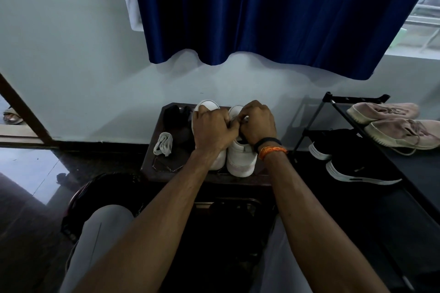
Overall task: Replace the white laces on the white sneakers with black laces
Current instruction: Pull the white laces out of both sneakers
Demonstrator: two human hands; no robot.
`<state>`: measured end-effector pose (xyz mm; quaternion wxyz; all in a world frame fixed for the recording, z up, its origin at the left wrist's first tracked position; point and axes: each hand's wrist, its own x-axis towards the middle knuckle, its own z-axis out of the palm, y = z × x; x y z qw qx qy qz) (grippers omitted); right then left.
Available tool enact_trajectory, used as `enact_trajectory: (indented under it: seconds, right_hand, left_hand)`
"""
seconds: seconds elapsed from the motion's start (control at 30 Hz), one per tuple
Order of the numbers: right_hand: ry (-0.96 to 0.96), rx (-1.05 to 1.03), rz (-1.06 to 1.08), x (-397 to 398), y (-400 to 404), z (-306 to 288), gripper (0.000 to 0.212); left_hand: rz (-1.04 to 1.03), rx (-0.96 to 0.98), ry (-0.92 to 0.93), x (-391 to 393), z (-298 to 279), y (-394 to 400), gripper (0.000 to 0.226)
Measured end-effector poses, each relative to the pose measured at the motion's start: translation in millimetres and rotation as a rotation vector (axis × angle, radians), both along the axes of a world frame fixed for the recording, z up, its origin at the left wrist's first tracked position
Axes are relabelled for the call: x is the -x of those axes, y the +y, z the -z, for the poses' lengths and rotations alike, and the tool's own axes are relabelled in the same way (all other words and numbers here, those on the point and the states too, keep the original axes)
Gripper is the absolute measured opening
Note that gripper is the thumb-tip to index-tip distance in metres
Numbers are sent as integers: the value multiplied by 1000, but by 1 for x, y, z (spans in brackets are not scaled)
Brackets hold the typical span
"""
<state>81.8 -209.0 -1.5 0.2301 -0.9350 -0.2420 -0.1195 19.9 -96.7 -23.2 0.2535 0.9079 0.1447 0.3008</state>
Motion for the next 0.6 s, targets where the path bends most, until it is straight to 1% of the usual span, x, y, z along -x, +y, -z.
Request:
enact_trajectory:
  seconds: [0.07,0.13,0.23,0.33,0.53,0.6]
  right_hand:
    - [16,-37,22,1,0,1,16]
    - [3,-102,115,4,2,0,18]
    - [-16,-203,285,8,2,-3,22]
    - [-40,-368,438,7,-2,-4,18]
    - [242,-683,563,-8,-23,-4,11]
    - [283,-718,628,-9,-32,-5,11]
  left_hand:
    - [-9,-21,75,-4,-4,1,33]
    - [-24,-26,109,-6,-6,0,31]
    - [-61,-34,97,-4,-5,-3,28]
    - [-78,-17,86,-4,-5,-4,26]
    - [-56,10,83,-5,-1,-1,30]
    - [-48,17,69,-4,-2,-1,28]
